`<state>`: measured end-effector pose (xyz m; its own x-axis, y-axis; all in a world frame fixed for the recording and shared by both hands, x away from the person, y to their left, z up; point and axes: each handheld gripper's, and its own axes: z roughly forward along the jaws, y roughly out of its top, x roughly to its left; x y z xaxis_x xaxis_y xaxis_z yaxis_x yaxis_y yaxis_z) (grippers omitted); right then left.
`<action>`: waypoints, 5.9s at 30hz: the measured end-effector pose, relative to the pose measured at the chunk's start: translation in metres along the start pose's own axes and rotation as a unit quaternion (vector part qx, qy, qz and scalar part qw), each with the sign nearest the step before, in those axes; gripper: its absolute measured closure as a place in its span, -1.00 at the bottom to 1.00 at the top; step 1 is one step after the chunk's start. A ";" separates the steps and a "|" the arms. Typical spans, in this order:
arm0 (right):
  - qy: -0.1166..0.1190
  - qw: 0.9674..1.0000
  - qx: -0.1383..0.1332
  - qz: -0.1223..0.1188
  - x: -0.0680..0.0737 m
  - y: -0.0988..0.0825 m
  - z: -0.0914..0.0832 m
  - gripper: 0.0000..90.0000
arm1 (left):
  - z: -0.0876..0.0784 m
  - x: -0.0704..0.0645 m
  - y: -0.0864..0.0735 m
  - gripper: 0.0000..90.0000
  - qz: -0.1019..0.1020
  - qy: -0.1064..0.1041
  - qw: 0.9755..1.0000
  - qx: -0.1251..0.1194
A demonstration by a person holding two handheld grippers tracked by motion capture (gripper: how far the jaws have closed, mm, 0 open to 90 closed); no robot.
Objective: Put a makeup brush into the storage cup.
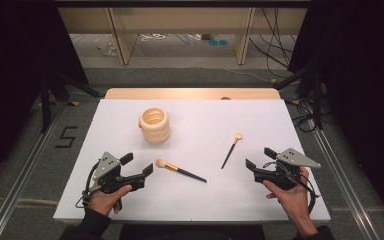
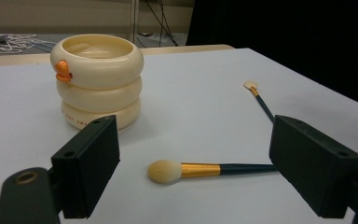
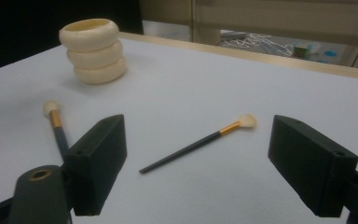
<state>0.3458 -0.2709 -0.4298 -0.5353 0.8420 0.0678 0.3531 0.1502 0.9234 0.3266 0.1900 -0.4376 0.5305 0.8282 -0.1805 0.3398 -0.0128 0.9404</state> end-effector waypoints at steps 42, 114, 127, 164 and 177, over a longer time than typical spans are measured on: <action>-0.032 0.980 0.196 -0.021 -0.017 0.034 0.121 -0.40 | 0.001 -0.008 0.002 -0.65 0.020 0.002 1.000 0.002; 0.002 0.899 0.431 -0.079 -0.059 0.045 0.167 0.83 | -0.001 -0.005 0.001 -0.63 0.019 -0.001 1.000 0.005; -0.005 0.874 0.474 -0.109 -0.051 0.051 0.179 0.83 | 0.000 -0.004 0.001 -0.62 0.019 0.001 1.000 0.007; 0.093 0.969 0.214 -0.085 -0.031 0.096 0.144 0.85 | 0.004 -0.005 0.000 -0.65 0.019 -0.002 1.000 0.013; 0.133 0.977 0.139 -0.091 -0.001 0.106 0.117 0.85 | 0.012 0.002 -0.002 -0.65 0.015 0.008 1.000 0.022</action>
<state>0.4735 -0.1957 -0.3763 -0.7761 0.6292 0.0421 0.4086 0.4509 0.7935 0.3363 0.1851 -0.4435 0.5290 0.8356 -0.1477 0.3579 -0.0619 0.9317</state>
